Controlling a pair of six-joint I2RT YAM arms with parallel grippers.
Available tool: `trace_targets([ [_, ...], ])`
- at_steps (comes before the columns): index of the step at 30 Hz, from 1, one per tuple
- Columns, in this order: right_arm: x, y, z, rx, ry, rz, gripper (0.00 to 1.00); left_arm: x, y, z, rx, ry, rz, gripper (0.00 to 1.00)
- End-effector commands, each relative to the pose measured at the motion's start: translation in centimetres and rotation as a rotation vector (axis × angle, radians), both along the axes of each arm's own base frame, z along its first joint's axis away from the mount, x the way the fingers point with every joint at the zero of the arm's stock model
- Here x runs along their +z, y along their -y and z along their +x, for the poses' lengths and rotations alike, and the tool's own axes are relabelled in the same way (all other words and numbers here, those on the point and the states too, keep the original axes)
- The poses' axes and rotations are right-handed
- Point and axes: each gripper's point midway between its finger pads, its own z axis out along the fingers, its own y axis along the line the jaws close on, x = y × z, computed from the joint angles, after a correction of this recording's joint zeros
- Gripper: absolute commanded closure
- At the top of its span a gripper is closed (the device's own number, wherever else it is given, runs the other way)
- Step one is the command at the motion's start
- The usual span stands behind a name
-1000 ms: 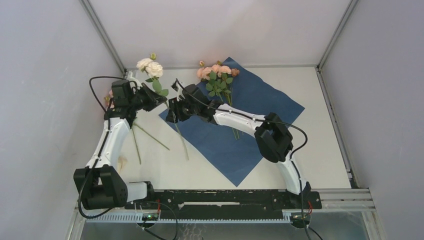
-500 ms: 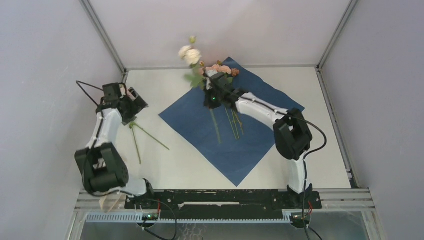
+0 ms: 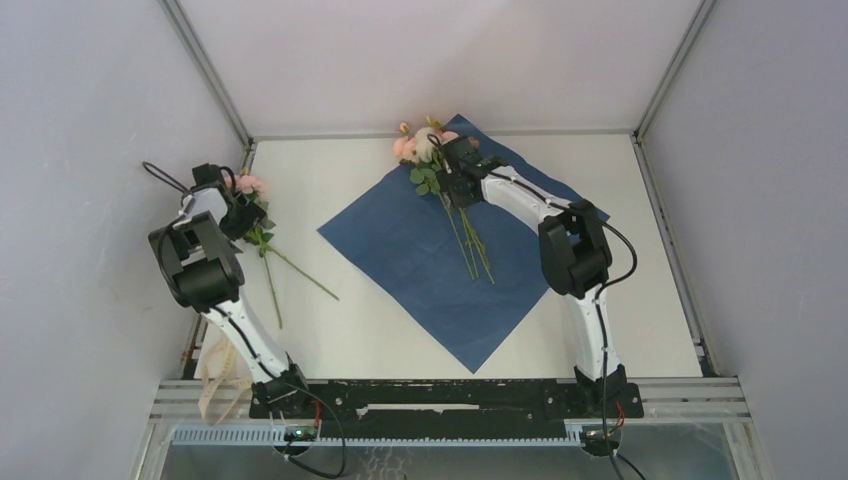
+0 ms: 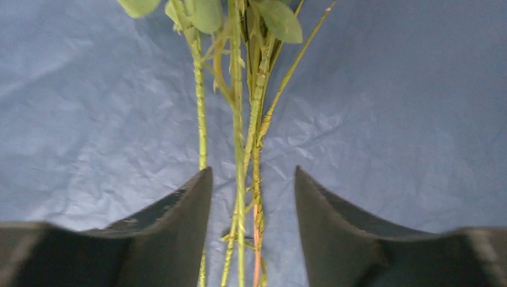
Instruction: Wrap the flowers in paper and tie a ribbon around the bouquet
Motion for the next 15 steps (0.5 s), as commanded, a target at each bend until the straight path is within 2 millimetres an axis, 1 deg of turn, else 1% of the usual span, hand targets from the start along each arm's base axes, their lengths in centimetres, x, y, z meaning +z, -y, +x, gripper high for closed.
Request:
trace_targets([
  [1, 0.6, 0.6, 0.7, -0.022, -0.006, -0.030, 0.32, 0.8, -0.1, 2.3, 0.006, 0.053, -0.030, 0.16],
  [3, 1.0, 0.4, 0.4, -0.021, -0.010, -0.013, 0.30, 0.8, -0.2, 2.4, 0.001, 0.047, -0.028, 0.20],
  [5, 1.5, 0.1, 0.0, -0.011, -0.004, -0.003, 0.29, 0.8, 0.2, 1.9, -0.002, 0.040, -0.039, 0.25],
  [7, 2.2, 0.0, -0.4, -0.007, 0.012, -0.004, 0.29, 1.1, 0.8, 1.2, -0.008, 0.047, -0.053, 0.26],
  [8, 2.3, 0.1, -0.7, -0.005, 0.012, -0.008, 0.29, 1.1, 1.4, 0.4, -0.011, 0.048, -0.064, 0.26],
  [9, 2.4, 0.2, -0.9, -0.008, 0.012, -0.010, 0.29, 1.8, 1.6, 0.3, -0.013, 0.069, -0.061, 0.26],
  [10, 2.5, 0.2, -1.2, -0.008, 0.011, -0.010, 0.29, 1.4, 2.2, -0.8, -0.015, 0.059, -0.065, 0.26],
  [13, 2.8, 0.2, -2.1, -0.003, 0.008, 0.000, 0.29, 1.6, 4.1, -3.2, -0.042, 0.056, -0.063, 0.27],
  [15, 3.2, 0.1, -2.7, 0.006, 0.014, 0.007, 0.29, 0.6, 5.3, -5.1, -0.064, 0.020, -0.064, 0.30],
])
